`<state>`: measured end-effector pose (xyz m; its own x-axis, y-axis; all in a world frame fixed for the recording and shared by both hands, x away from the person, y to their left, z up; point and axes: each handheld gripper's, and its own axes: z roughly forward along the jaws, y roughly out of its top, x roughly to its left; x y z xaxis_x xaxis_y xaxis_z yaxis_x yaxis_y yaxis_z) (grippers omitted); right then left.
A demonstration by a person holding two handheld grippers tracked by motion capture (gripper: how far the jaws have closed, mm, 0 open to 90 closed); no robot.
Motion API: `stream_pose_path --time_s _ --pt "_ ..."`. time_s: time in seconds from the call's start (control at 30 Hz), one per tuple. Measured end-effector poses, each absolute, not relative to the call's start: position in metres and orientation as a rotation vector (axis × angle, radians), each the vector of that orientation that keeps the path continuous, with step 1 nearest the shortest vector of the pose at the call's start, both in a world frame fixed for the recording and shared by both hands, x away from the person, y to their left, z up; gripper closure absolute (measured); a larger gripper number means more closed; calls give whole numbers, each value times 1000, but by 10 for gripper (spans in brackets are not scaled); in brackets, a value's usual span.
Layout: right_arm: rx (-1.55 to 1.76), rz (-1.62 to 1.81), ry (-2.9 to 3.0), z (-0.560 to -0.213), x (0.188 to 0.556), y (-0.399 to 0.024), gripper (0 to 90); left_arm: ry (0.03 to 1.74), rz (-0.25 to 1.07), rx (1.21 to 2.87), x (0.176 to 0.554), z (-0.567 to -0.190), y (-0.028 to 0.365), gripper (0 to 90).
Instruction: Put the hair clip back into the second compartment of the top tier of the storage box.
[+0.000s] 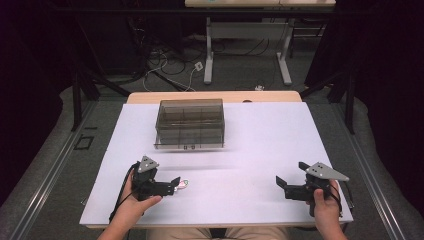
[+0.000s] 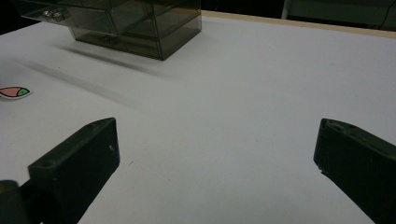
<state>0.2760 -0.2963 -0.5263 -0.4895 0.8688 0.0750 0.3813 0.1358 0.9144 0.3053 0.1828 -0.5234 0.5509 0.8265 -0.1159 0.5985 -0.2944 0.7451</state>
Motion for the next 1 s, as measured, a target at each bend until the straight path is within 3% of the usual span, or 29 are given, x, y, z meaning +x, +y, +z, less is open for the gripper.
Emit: stream_pose_path --time_s 0.7,1.0 --pt "1203 1322 1947 -527 276 -296 2 988 308 2085 320 -510 163 28" --pt "1202 1318 1948 -527 276 -297 4 1020 234 2073 327 -508 159 76"
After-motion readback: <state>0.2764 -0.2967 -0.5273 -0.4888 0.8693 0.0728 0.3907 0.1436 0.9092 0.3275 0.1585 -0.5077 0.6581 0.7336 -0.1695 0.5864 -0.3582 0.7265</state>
